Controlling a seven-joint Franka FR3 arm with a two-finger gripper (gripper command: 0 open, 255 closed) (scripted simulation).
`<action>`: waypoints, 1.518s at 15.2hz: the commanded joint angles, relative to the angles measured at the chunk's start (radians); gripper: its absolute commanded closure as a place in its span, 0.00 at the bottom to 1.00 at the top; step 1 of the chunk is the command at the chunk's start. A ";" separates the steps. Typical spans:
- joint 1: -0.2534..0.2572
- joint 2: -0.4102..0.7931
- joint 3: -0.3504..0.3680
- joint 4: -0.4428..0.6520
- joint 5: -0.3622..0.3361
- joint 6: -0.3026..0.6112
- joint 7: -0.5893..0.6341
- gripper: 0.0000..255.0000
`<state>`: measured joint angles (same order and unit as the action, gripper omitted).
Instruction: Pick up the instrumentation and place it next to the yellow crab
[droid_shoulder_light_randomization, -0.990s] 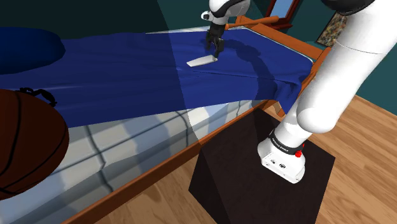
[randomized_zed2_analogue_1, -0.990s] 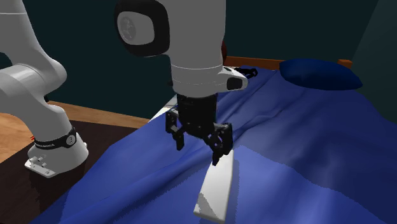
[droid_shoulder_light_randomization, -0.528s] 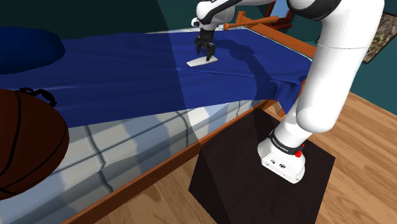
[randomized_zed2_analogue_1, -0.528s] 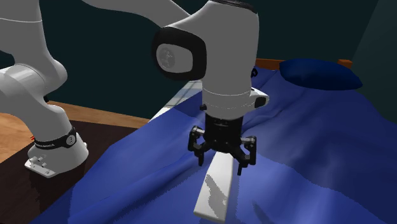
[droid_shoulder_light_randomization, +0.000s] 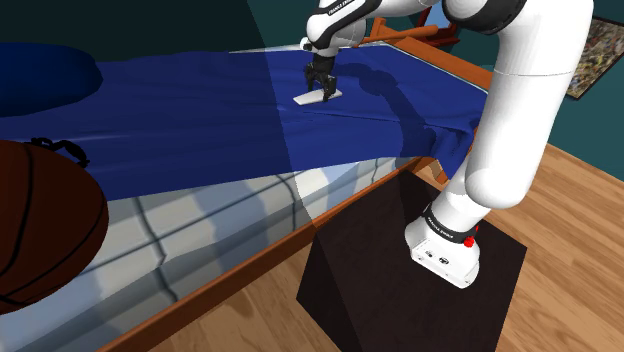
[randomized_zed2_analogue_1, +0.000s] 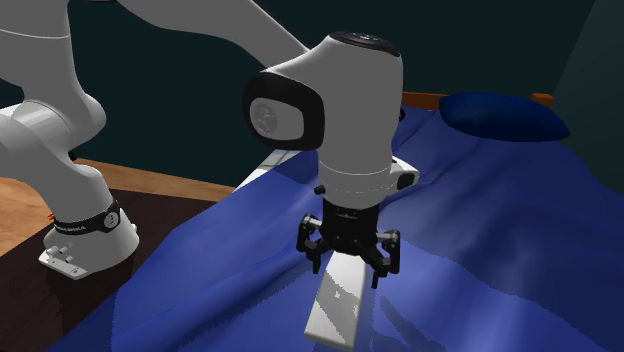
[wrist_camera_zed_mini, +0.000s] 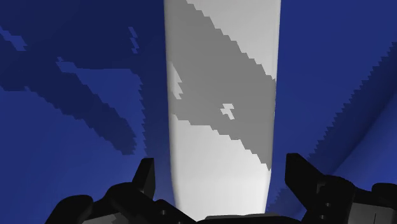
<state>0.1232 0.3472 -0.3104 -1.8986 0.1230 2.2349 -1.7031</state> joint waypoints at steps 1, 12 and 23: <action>0.000 0.000 0.000 -0.001 0.000 0.001 0.000 0.00; 0.000 0.000 0.000 -0.001 0.000 0.001 0.000 1.00; 0.007 -0.059 -0.010 0.045 -0.025 -0.101 0.016 1.00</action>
<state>0.1301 0.2920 -0.3198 -1.8626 0.0995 2.1468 -1.6886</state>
